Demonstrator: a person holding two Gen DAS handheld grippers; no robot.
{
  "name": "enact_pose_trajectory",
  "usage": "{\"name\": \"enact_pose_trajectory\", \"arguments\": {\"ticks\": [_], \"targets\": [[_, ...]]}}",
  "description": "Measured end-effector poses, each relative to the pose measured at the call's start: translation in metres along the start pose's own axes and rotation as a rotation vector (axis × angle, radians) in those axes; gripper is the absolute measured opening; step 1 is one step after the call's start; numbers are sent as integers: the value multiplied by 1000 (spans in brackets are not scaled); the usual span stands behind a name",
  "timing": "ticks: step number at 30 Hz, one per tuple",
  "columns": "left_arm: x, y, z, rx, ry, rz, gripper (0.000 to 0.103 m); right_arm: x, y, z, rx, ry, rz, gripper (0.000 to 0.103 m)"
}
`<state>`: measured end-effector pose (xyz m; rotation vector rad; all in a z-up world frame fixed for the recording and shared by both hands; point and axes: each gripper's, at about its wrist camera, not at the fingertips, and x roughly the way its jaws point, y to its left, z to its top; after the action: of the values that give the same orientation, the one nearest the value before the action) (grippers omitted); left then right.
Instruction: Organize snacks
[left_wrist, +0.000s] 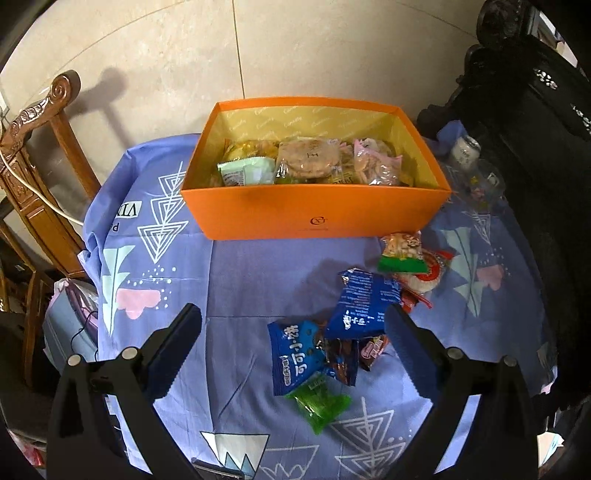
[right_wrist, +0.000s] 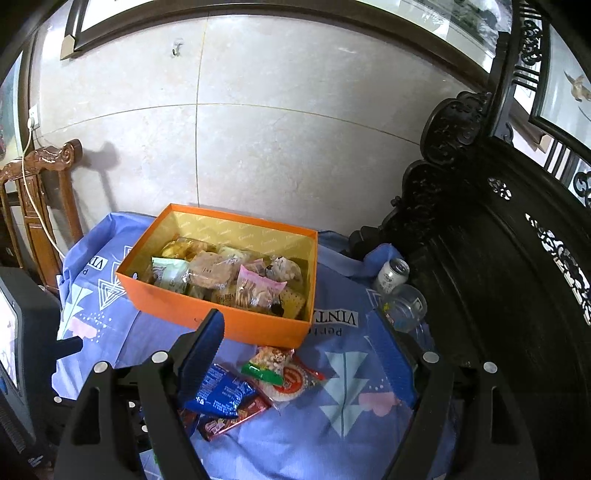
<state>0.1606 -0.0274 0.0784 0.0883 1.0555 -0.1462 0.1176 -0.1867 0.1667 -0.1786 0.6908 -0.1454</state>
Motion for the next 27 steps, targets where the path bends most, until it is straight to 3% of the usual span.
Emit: {"name": "enact_pose_trajectory", "arguments": {"ticks": [27], "targets": [[-52, -16, -4, 21, -38, 72, 97, 7, -13, -31, 29, 71, 16, 80]]}}
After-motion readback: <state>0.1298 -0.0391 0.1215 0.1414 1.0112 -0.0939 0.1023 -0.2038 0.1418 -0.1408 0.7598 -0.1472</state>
